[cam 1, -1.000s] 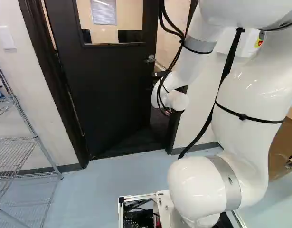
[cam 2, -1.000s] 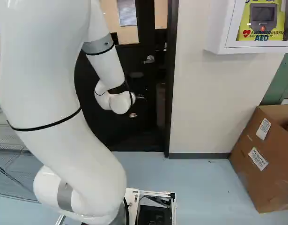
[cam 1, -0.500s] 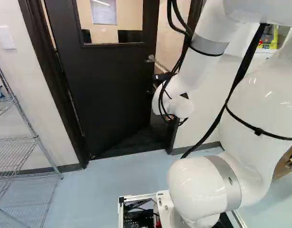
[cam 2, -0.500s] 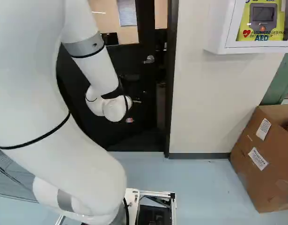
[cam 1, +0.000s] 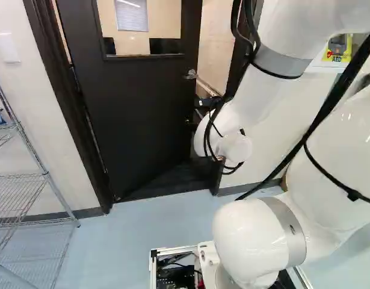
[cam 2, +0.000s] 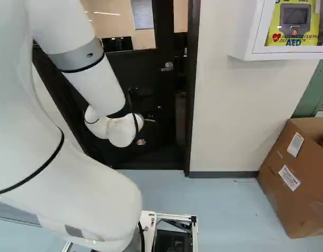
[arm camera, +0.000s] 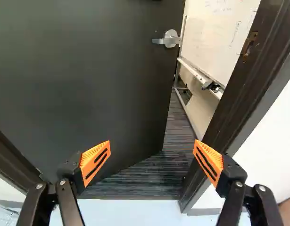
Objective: Open the door and move inside
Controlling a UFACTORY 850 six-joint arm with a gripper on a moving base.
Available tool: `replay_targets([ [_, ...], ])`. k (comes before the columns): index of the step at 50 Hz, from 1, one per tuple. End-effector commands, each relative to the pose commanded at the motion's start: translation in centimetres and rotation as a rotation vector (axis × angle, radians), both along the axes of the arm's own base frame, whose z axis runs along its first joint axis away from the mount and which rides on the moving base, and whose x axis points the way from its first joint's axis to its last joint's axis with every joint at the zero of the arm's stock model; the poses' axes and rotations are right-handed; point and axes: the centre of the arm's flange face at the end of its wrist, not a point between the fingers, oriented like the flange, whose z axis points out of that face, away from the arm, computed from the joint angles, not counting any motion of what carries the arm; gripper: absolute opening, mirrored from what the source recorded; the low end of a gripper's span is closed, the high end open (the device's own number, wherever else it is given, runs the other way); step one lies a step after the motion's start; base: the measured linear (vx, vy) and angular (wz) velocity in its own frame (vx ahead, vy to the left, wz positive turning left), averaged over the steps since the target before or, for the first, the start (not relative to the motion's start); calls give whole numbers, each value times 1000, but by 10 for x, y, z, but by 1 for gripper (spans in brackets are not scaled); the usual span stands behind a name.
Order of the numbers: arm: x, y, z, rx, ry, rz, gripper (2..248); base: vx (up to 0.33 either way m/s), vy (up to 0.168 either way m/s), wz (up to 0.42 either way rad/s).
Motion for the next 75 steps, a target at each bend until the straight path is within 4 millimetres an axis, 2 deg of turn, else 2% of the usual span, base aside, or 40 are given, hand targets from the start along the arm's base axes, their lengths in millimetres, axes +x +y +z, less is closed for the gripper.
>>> replay_targets([
  [38,-3,0,0,0,-1,1,247,-6,-6,7],
  [75,-3,0,0,0,-1,1,247,67,64,-9],
])
